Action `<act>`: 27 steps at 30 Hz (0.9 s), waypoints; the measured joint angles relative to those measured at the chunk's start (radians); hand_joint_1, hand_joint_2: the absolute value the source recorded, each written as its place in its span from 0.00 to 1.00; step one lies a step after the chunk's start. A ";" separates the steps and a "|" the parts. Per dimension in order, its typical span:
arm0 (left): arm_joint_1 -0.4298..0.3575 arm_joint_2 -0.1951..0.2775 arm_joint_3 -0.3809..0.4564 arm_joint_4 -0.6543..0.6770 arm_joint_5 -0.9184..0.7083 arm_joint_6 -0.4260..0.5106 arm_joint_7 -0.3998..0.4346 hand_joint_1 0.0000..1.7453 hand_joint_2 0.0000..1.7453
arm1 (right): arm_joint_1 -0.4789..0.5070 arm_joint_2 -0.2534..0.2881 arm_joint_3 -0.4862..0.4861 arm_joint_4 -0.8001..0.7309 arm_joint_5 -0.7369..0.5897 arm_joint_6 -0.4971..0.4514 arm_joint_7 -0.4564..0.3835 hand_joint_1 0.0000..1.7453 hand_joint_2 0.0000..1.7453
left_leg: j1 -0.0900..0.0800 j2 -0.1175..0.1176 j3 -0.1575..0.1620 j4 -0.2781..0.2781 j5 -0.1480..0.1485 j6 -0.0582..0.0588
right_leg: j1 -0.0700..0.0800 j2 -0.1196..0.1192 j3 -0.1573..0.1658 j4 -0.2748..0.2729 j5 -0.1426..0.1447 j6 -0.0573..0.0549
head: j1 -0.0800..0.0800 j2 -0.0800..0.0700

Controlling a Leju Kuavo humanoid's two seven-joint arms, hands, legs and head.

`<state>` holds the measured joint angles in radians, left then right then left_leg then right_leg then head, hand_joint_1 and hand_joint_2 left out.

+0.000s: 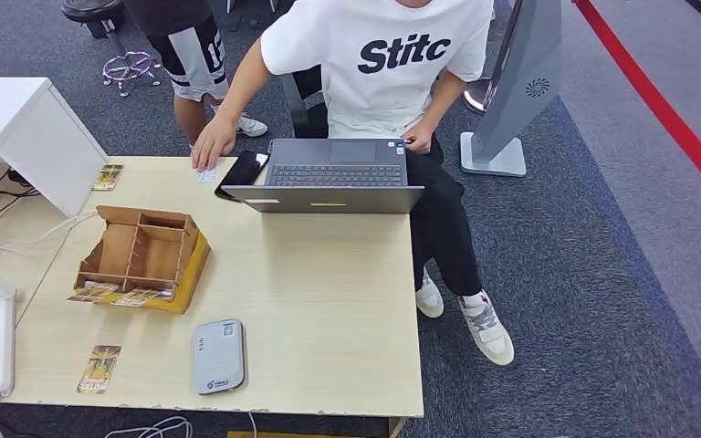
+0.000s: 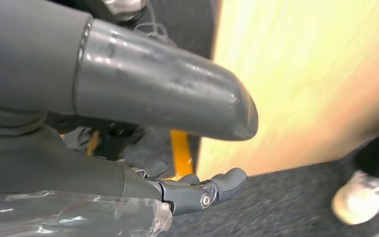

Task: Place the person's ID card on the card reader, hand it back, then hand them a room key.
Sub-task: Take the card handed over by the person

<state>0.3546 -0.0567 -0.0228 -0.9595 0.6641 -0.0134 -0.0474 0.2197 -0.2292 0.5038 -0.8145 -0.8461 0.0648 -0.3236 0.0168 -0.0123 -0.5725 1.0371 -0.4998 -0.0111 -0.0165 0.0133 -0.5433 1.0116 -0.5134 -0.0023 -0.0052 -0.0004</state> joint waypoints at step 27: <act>0.207 -0.166 0.224 -0.703 -0.046 -0.023 -0.145 0.00 1.00 | 0.102 -0.141 0.220 -0.377 -0.330 -0.333 -0.189 0.00 0.00 | 0.000 0.000 -0.001 0.000 0.000 0.000 | 0.000 0.000 -0.001 0.000 0.000 0.000 | 0.002 0.000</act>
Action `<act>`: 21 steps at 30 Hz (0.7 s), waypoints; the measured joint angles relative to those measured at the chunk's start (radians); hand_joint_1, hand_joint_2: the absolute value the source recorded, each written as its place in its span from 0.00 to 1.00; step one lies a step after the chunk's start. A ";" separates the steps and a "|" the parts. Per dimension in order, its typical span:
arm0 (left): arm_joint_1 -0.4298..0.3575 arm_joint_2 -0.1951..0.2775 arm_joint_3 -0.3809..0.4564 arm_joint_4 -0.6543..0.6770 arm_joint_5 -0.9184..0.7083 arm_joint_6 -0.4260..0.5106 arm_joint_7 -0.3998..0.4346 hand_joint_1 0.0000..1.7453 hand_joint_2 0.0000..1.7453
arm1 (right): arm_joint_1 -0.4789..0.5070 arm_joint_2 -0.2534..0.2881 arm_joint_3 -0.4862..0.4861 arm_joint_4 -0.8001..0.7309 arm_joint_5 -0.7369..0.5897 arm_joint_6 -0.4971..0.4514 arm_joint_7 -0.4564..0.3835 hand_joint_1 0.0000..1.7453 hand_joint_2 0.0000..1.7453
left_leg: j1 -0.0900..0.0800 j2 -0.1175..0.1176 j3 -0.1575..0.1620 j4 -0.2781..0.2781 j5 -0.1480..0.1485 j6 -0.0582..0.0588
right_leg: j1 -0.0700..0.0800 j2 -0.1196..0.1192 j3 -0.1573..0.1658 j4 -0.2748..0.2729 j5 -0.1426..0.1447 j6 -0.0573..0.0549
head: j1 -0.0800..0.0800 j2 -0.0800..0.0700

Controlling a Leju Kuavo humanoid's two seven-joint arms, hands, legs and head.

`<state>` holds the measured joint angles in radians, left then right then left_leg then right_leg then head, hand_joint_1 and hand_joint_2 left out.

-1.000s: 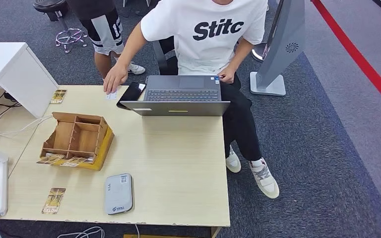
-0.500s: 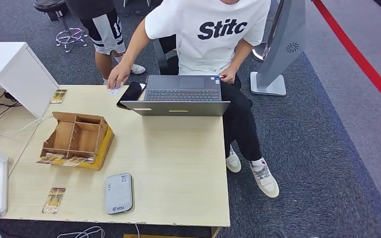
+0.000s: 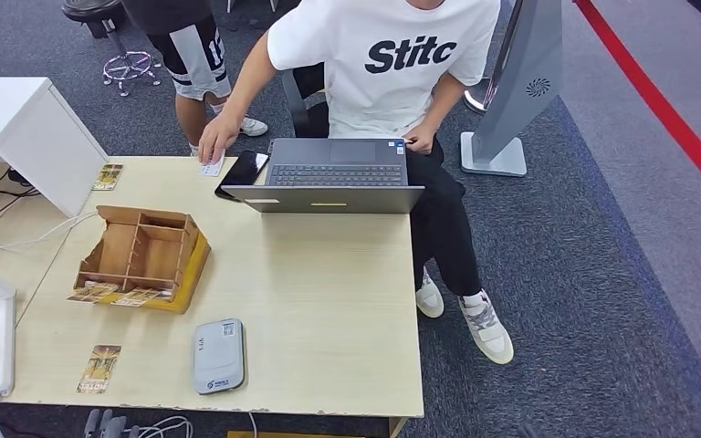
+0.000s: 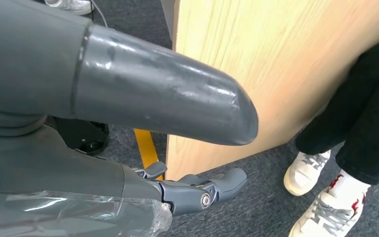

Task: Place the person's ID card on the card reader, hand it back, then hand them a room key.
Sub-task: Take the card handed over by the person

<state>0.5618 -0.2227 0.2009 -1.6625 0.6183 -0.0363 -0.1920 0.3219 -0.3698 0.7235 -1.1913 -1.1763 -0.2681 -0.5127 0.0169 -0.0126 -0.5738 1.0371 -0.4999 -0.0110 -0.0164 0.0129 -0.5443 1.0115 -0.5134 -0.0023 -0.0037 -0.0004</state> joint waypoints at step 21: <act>-0.047 0.051 -0.002 -0.383 -0.450 0.063 -0.129 0.00 1.00 | 0.034 -0.052 0.110 -0.170 -0.078 -0.173 -0.058 0.00 0.00 | 0.000 0.000 0.001 0.000 0.000 0.000 | 0.000 0.000 -0.001 0.000 0.000 0.000 | 0.000 0.000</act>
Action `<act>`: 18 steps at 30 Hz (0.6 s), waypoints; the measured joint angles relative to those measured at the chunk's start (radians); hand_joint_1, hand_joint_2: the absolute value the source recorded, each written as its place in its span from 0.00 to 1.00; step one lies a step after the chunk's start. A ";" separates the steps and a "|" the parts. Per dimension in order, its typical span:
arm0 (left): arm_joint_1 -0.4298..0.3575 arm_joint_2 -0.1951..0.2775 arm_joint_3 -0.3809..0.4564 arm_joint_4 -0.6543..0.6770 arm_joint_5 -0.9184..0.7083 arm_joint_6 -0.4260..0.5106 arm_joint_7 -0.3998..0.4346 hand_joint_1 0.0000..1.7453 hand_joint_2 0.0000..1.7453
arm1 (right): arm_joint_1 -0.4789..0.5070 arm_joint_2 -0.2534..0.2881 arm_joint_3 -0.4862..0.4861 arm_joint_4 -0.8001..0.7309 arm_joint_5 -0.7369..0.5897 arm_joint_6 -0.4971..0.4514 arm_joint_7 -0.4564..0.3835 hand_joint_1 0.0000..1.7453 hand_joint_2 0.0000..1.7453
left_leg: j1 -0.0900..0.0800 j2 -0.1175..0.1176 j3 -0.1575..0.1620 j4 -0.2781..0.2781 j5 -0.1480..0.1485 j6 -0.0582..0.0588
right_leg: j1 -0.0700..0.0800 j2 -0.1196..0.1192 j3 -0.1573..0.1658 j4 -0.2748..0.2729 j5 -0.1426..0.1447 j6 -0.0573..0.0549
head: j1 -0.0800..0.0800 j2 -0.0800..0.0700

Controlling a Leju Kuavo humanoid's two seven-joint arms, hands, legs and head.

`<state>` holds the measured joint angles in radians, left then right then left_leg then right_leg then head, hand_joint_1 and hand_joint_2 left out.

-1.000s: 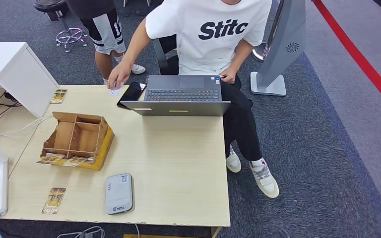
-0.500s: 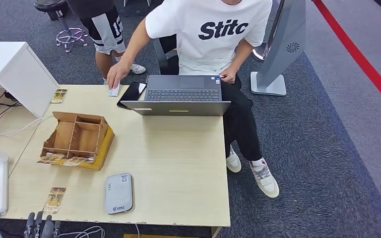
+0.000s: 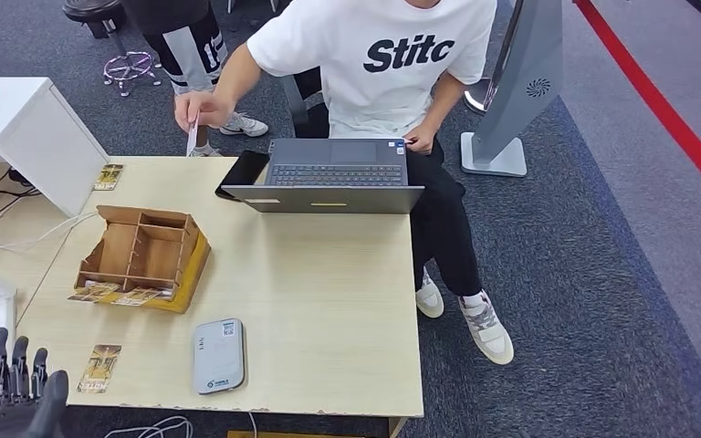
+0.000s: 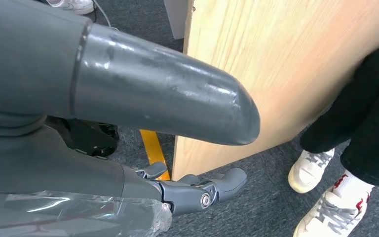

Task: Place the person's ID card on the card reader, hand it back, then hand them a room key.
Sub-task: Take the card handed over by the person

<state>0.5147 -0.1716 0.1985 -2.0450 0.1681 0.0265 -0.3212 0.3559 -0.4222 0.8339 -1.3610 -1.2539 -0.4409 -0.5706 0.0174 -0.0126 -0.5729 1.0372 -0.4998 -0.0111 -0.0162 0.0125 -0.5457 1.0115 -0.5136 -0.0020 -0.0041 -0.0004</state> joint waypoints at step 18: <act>-0.280 0.298 -0.095 0.056 -0.520 0.000 0.144 0.00 1.00 | -0.041 -0.045 0.107 -0.016 -0.044 -0.022 -0.027 0.00 0.00 | 0.000 0.000 0.000 0.000 0.000 0.000 | 0.000 0.001 0.001 0.000 0.000 0.000 | 0.000 0.000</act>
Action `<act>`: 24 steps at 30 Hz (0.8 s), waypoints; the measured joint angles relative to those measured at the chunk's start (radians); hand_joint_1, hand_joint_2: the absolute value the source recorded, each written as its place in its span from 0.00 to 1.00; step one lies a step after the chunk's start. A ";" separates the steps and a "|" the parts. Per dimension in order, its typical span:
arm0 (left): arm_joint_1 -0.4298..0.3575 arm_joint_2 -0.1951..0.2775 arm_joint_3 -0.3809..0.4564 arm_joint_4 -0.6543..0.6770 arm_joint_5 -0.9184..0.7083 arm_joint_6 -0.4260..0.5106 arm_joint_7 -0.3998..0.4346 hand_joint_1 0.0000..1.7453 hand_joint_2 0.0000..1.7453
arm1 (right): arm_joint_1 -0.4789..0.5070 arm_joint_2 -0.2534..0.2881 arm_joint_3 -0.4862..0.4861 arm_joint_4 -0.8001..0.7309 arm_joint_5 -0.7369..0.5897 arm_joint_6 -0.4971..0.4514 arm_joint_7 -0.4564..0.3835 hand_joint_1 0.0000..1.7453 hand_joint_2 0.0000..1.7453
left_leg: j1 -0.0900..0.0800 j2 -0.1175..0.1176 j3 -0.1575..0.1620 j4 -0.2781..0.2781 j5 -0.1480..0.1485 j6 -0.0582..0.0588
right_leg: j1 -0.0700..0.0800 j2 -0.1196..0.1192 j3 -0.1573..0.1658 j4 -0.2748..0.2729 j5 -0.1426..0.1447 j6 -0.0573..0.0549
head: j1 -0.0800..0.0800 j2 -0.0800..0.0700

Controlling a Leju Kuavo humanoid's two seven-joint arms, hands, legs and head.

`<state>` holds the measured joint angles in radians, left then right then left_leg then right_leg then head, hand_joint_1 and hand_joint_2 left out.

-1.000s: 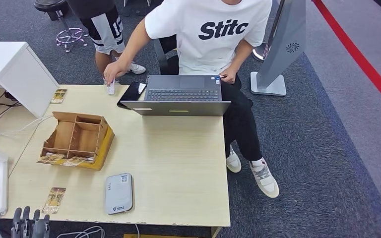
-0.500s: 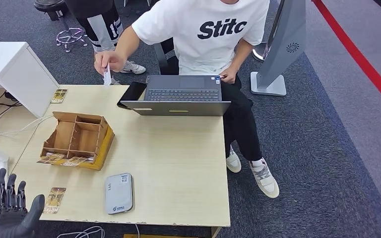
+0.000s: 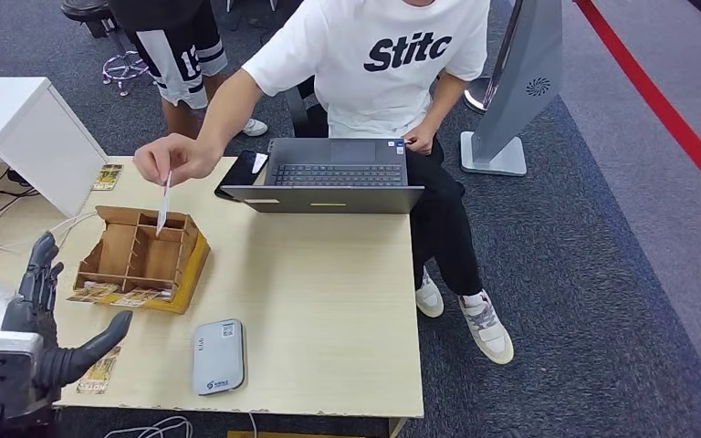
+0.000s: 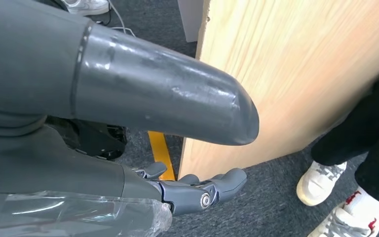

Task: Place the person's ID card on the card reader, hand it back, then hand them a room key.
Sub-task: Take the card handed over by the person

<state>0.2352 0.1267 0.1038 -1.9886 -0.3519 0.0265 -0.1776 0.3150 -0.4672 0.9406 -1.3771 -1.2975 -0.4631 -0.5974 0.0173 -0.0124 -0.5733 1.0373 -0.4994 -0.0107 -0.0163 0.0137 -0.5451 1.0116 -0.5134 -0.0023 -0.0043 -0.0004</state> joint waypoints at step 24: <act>-0.345 0.400 -0.149 0.191 -0.689 0.039 0.170 1.00 1.00 | -0.081 -0.047 0.143 0.014 -0.088 0.026 -0.064 0.00 1.00 | 0.000 0.001 0.000 0.000 0.001 -0.001 | 0.000 0.002 -0.001 0.001 0.000 0.000 | 0.000 0.000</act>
<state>-0.1096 0.5269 -0.0452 -1.7972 -1.0404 0.0653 -0.0080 0.2335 -0.5139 1.0837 -1.3634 -1.3857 -0.4373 -0.6609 0.0175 -0.0116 -0.5737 1.0374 -0.4988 -0.0113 -0.0162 0.0157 -0.5457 1.0121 -0.5132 -0.0024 -0.0045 -0.0004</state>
